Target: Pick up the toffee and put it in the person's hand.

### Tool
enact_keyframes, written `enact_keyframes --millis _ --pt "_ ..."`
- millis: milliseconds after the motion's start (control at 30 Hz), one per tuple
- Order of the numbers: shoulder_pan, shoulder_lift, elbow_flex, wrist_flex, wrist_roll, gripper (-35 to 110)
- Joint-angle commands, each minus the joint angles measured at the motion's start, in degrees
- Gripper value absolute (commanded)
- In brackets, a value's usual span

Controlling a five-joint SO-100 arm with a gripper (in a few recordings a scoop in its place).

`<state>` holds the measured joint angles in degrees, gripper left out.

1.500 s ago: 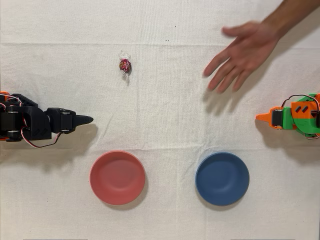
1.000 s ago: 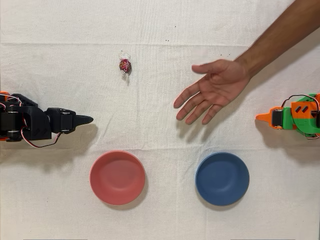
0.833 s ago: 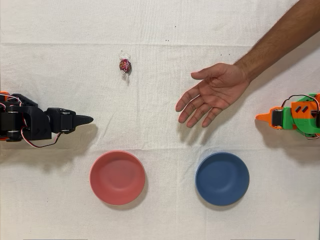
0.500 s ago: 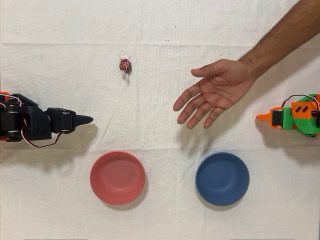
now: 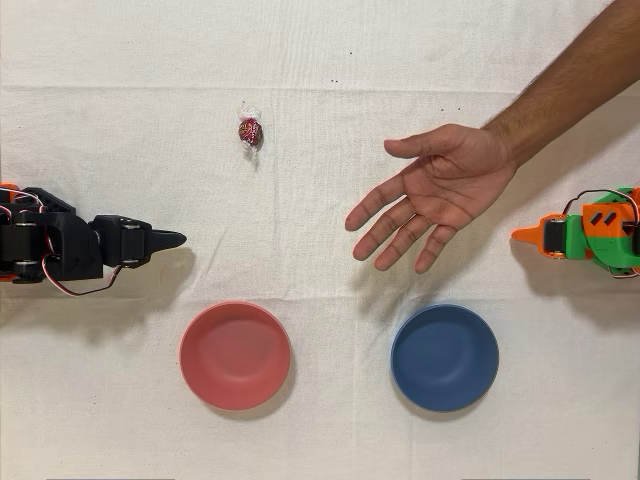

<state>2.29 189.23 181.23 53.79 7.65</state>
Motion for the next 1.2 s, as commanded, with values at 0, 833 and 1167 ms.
enact_keyframes --millis 0,833,1167 --pt "0.88 3.78 2.90 1.05 0.62 0" --pt "1.14 -2.02 -2.99 -1.76 -1.58 0" --pt "0.97 -13.54 -19.16 2.55 -5.54 0"
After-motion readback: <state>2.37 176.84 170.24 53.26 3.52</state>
